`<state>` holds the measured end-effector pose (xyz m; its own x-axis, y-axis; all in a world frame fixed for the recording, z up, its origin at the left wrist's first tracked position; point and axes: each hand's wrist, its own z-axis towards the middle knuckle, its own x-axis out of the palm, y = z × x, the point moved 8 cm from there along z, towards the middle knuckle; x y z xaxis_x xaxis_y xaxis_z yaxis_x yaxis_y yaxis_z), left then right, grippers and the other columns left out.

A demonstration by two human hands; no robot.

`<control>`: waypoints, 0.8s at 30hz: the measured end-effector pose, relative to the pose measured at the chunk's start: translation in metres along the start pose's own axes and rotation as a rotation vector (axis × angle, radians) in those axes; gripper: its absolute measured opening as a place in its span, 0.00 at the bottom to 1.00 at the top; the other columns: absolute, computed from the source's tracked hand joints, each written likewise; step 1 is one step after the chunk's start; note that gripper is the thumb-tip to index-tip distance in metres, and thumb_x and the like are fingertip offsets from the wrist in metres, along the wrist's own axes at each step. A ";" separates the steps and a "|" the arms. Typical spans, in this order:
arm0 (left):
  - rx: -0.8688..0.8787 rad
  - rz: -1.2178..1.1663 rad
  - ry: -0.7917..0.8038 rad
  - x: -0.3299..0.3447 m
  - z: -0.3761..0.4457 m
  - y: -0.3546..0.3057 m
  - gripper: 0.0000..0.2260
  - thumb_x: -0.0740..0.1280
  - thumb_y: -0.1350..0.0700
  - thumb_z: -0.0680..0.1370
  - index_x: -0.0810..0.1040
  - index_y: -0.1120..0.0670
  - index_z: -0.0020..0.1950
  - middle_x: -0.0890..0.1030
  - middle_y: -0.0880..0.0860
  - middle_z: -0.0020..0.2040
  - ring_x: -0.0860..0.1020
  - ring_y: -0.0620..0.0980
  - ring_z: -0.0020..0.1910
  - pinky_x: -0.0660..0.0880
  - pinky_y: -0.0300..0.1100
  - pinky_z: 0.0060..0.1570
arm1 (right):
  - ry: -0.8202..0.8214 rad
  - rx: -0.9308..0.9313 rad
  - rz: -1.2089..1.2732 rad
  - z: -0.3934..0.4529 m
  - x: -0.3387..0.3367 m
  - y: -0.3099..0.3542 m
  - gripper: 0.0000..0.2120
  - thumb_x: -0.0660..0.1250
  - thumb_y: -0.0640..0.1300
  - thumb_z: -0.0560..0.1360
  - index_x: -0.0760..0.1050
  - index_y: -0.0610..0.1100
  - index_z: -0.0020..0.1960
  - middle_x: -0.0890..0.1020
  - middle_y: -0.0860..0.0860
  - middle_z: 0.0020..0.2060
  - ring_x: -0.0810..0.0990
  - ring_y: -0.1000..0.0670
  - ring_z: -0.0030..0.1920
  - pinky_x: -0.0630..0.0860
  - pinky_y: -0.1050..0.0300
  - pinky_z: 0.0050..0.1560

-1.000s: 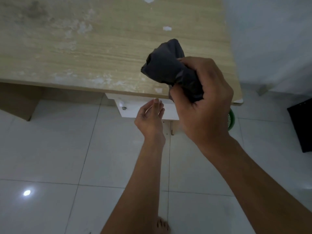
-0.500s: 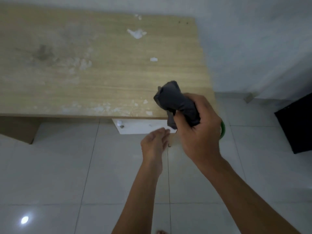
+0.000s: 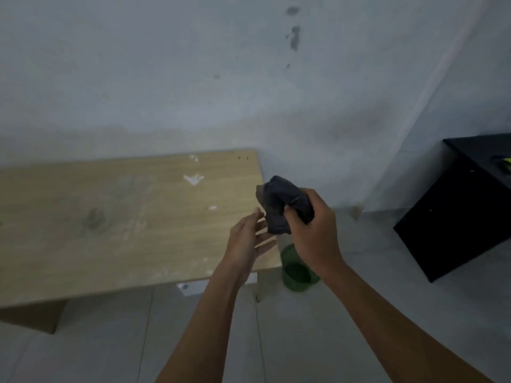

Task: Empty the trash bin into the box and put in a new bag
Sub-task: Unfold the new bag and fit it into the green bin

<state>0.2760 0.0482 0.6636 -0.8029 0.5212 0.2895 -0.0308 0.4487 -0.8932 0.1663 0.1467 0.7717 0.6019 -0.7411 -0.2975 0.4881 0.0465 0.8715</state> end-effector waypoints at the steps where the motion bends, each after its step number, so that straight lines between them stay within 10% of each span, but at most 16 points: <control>1: 0.006 0.008 0.022 0.020 0.005 -0.010 0.18 0.61 0.43 0.84 0.78 0.52 0.67 0.85 0.54 0.60 0.85 0.54 0.57 0.79 0.58 0.61 | 0.004 0.027 0.031 0.011 -0.015 0.001 0.07 0.68 0.35 0.77 0.79 0.43 0.54 0.81 0.54 0.41 0.80 0.57 0.41 0.75 0.66 0.40; 11: 0.077 -0.042 0.068 0.189 0.055 -0.064 0.19 0.66 0.47 0.82 0.78 0.58 0.67 0.84 0.59 0.60 0.83 0.58 0.60 0.80 0.53 0.59 | 0.015 0.284 0.276 0.117 -0.164 -0.051 0.08 0.67 0.40 0.81 0.76 0.46 0.60 0.83 0.50 0.50 0.84 0.59 0.45 0.80 0.66 0.41; 15: 0.179 -0.045 -0.052 0.219 0.076 -0.088 0.18 0.72 0.51 0.79 0.77 0.56 0.67 0.85 0.58 0.59 0.85 0.56 0.56 0.82 0.55 0.55 | -0.014 0.384 0.239 0.154 -0.193 -0.083 0.21 0.72 0.45 0.78 0.65 0.53 0.66 0.80 0.50 0.56 0.84 0.52 0.52 0.85 0.50 0.50; 20: 0.308 0.038 -0.181 0.251 0.098 -0.109 0.25 0.75 0.47 0.76 0.72 0.53 0.68 0.84 0.55 0.56 0.85 0.53 0.52 0.82 0.58 0.54 | -0.188 0.088 -0.101 0.190 -0.216 -0.079 0.12 0.70 0.41 0.77 0.70 0.53 0.54 0.76 0.54 0.52 0.78 0.59 0.50 0.82 0.52 0.48; 24: 0.330 -0.010 -0.149 0.269 0.115 -0.116 0.33 0.72 0.33 0.71 0.68 0.49 0.68 0.82 0.55 0.61 0.84 0.53 0.56 0.82 0.57 0.56 | 0.077 0.028 -0.103 0.203 -0.192 -0.084 0.20 0.74 0.57 0.73 0.76 0.53 0.62 0.75 0.57 0.58 0.77 0.60 0.57 0.78 0.64 0.51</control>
<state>-0.0050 0.0529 0.8059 -0.8789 0.3953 0.2669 -0.2098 0.1821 -0.9606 -0.1189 0.1496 0.8345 0.5966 -0.6873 -0.4143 0.5327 -0.0469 0.8450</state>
